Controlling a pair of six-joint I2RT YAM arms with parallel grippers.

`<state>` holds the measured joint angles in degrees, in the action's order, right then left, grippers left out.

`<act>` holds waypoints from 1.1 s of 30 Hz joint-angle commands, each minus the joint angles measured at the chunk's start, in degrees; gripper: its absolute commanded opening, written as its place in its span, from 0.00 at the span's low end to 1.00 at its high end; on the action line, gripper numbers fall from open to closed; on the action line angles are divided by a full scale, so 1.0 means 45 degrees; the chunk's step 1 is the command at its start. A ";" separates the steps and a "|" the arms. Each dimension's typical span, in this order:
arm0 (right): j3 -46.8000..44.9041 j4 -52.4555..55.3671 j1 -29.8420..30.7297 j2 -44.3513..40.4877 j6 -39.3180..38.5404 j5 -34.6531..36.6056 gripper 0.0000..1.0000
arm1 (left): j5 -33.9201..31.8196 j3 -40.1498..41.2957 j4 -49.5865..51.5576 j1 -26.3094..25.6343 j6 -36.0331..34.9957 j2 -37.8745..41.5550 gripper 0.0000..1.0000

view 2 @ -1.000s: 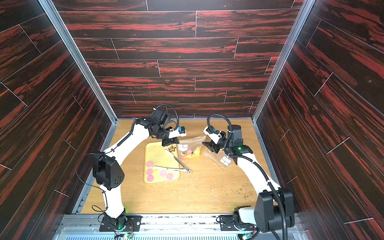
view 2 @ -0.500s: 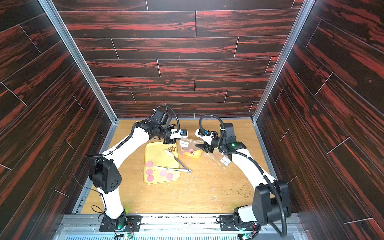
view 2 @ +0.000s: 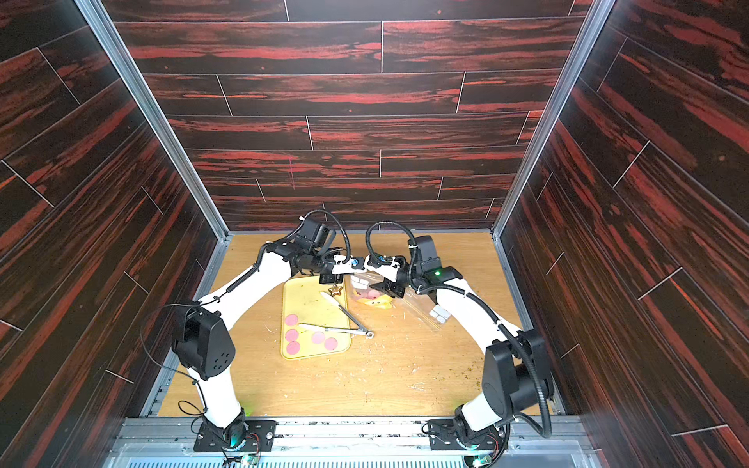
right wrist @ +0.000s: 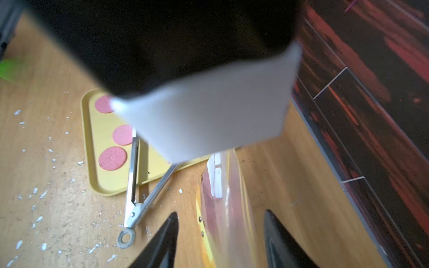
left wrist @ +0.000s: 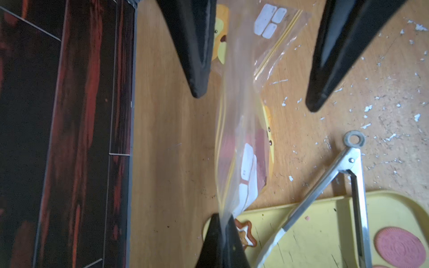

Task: Put the cookies into a resealable bag to prevent moisture
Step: Close the ziploc bag at the center of the board.

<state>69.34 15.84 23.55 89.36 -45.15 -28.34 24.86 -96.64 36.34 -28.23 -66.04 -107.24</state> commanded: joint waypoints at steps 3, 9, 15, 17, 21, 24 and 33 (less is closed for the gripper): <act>0.0066 -0.0120 0.0089 0.0549 0.0088 -0.0679 0.50 | 0.1027 0.0461 -0.0481 0.0023 0.0457 0.1038 0.00; 0.0165 0.0235 -0.0037 0.0849 -0.0124 -0.0186 0.43 | 0.1674 0.1003 -0.1350 0.0263 0.0872 0.1373 0.00; -0.0291 0.0255 -0.0423 0.0171 -0.0152 0.0260 0.42 | 0.2046 0.1315 -0.1296 0.0604 0.0994 0.1449 0.00; -0.0194 0.0428 -0.0450 0.0205 -0.0106 0.0195 0.36 | 0.2152 0.1334 -0.1353 0.0609 0.1062 0.1419 0.00; -0.0355 0.0260 -0.0468 0.0122 0.0047 -0.0311 0.21 | 0.2195 0.1309 -0.1355 0.0610 0.1071 0.1363 0.00; -0.0265 0.0431 -0.0504 0.0144 0.0120 -0.0661 0.14 | 0.2151 0.1269 -0.1355 0.0610 0.1116 0.1382 0.00; -0.0496 0.0488 -0.0687 -0.0296 0.0509 -0.0925 0.00 | 0.3516 0.1024 -0.1149 0.0880 0.2613 0.0795 0.20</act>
<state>68.03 17.04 20.95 90.74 -43.13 -29.58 35.35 -91.18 30.20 -24.80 -57.43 -103.48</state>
